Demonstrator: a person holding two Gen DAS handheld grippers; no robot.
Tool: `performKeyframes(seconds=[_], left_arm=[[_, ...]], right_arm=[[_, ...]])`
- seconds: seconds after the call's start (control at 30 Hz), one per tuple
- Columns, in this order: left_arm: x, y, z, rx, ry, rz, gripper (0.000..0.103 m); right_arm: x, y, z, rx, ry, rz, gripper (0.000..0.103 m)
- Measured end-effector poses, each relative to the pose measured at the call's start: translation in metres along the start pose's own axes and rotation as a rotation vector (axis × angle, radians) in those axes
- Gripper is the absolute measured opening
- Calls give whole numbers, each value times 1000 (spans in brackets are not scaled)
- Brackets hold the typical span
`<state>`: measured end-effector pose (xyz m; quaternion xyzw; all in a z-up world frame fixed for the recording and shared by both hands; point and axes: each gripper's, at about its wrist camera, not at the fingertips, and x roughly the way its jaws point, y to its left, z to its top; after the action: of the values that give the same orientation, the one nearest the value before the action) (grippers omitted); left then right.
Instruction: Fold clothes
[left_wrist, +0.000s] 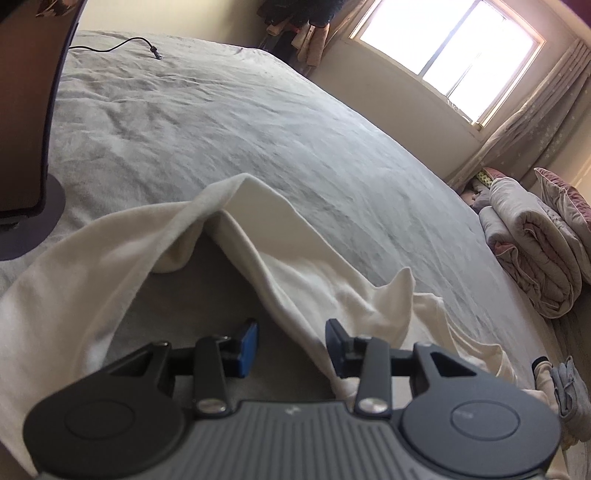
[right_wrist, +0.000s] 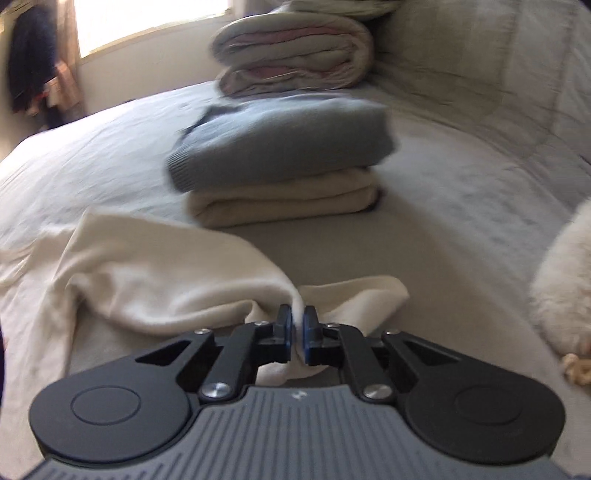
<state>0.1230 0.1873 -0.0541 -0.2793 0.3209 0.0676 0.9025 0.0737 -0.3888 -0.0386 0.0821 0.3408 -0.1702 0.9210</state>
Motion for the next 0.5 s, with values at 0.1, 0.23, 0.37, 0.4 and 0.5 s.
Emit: performKeyframes(seconds=[0.1, 0.23, 0.37, 0.4, 0.5], left_arm=[[0, -2, -1, 10, -2, 6, 39], [-3, -2, 0, 6, 13, 4, 39], [-7, 0, 2, -2, 91, -71, 39], [-8, 1, 3, 0, 111, -96, 39], [-11, 7, 1, -15, 155, -164, 39]], right_arm=[[0, -19, 6, 52, -36, -37, 6], [3, -25, 4, 93, -31, -12, 11], [-8, -21, 5, 136, 1, 86, 22], [-12, -20, 5, 148, 3, 121, 35], [-30, -19, -1, 192, 5, 258, 42]])
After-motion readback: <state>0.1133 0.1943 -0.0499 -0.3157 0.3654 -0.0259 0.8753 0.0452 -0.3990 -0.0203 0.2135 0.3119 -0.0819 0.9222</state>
